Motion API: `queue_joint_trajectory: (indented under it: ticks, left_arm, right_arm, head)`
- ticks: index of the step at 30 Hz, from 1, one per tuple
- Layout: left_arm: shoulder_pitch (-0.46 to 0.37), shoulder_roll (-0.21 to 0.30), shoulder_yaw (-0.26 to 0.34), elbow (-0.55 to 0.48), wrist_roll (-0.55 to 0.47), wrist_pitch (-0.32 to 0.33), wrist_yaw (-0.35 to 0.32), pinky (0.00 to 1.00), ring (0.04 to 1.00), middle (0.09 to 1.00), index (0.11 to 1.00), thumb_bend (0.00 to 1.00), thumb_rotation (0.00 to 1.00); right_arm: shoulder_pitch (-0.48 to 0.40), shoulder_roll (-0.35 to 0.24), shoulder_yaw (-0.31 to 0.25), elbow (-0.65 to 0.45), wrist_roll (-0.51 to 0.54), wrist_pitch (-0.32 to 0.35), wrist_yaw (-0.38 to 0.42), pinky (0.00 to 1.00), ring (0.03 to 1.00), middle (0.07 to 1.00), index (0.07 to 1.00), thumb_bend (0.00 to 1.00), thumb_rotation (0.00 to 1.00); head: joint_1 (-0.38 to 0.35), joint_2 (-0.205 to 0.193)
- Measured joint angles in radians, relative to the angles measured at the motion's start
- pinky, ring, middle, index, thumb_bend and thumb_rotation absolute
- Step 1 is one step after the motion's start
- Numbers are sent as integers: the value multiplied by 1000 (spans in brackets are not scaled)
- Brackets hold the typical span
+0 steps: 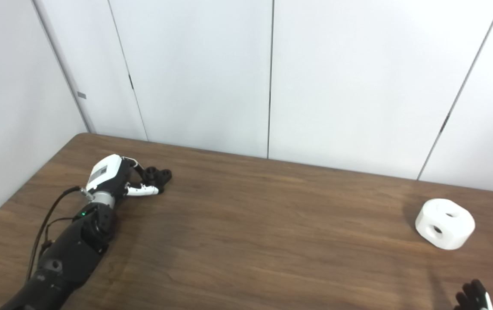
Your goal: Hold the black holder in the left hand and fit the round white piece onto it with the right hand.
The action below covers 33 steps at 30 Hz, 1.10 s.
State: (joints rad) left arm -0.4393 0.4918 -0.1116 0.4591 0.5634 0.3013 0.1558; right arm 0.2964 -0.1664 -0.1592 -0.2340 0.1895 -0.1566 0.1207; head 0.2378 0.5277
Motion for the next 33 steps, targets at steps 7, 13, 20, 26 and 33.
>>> queue_joint_trajectory:
  ticks: [7,13,20,26,33]
  left_arm:
    - [2,-1,-2,-3,-8,-17,2,805,887,824,488,515,45]
    - [20,-10,2,-47,-19,-30,-13,776,872,822,488,515,47]
    - [66,-16,-5,-171,-26,-23,-92,768,881,828,488,516,50]
    - [115,-41,-18,-287,-46,-25,-157,791,903,841,489,514,50]
    - [173,-85,-69,-446,-39,-27,-236,739,887,844,490,512,57]
  right_arm:
    - [0,0,1,0,-4,0,-1,1000,982,998,1000,506,1000]
    - [0,0,2,-1,-20,2,-2,1000,990,989,1000,531,1000]
    - [0,5,3,-5,-44,22,-7,1000,987,975,1000,565,1000]
    - [0,10,8,-9,-64,27,-7,1000,980,965,993,601,1000]
    - [-1,17,16,-12,-103,27,-15,1000,958,953,977,617,996]
  head:
    - [-12,5]
    - [-25,9]
    - [-51,11]
    - [-87,17]
    - [-126,32]
